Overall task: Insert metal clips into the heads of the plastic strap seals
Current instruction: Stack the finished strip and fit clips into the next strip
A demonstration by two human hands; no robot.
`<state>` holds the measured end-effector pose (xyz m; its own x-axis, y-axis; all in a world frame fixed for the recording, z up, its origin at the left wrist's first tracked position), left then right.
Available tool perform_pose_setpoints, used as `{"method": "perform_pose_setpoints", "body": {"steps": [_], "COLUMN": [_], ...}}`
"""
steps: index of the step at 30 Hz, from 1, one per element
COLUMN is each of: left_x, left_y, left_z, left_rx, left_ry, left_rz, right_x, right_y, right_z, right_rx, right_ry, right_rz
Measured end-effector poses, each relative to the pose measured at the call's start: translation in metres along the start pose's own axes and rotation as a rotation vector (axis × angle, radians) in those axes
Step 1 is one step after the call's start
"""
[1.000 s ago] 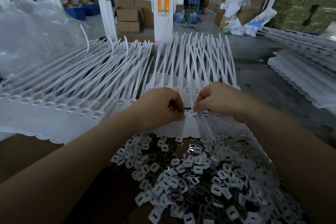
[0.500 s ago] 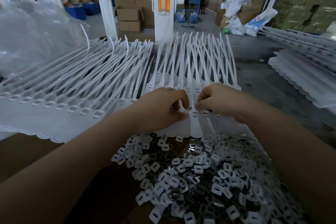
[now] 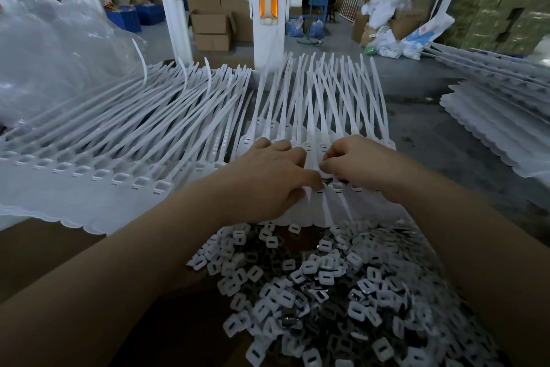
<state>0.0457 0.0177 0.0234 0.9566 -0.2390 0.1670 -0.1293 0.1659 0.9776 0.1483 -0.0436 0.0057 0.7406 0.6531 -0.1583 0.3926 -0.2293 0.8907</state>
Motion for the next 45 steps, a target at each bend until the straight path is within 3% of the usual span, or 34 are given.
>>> {"method": "perform_pose_setpoints", "body": {"steps": [4, 7, 11, 14, 18, 32, 39, 45], "left_x": [-0.003, -0.006, -0.01, -0.012, -0.012, -0.012, -0.013, -0.012], "left_y": [-0.004, -0.008, -0.007, -0.007, -0.008, -0.007, -0.005, -0.001], "left_z": [-0.011, -0.027, -0.041, -0.046, -0.045, -0.045, -0.047, -0.047], "left_rx": [-0.147, -0.489, -0.905, -1.028, -1.052, -1.025, -1.022, -1.061], "left_ry": [0.073, 0.236, 0.334, 0.364, 0.356, 0.346, 0.37, 0.36], "left_rz": [0.003, 0.013, 0.076, 0.104, 0.106, 0.119, 0.15, 0.201], "right_x": [-0.003, -0.012, -0.037, -0.058, -0.071, -0.071, -0.04, -0.017], "right_y": [0.004, 0.006, -0.005, -0.024, -0.043, -0.044, -0.001, 0.011], "right_z": [-0.005, -0.022, -0.057, -0.078, -0.093, -0.093, -0.061, -0.025], "right_rx": [-0.006, -0.024, -0.116, -0.201, -0.327, -0.251, 0.108, 0.244], "right_ry": [0.062, 0.196, 0.475, 0.624, 0.731, 0.738, 0.49, 0.248], "right_rz": [0.017, -0.027, -0.217, -0.341, -0.362, -0.368, -0.197, -0.049]}}
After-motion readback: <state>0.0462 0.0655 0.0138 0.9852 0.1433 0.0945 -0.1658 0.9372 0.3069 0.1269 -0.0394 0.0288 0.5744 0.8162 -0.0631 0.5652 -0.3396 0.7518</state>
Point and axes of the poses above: each hand's wrist, its own x-axis towards the middle knuckle, its own y-axis out of the back of the hand, z = x × y, the point moved 9 cm from there along x, towards the middle knuckle, and after that the axes turned 15 degrees about -x, right-handed, at the moved point
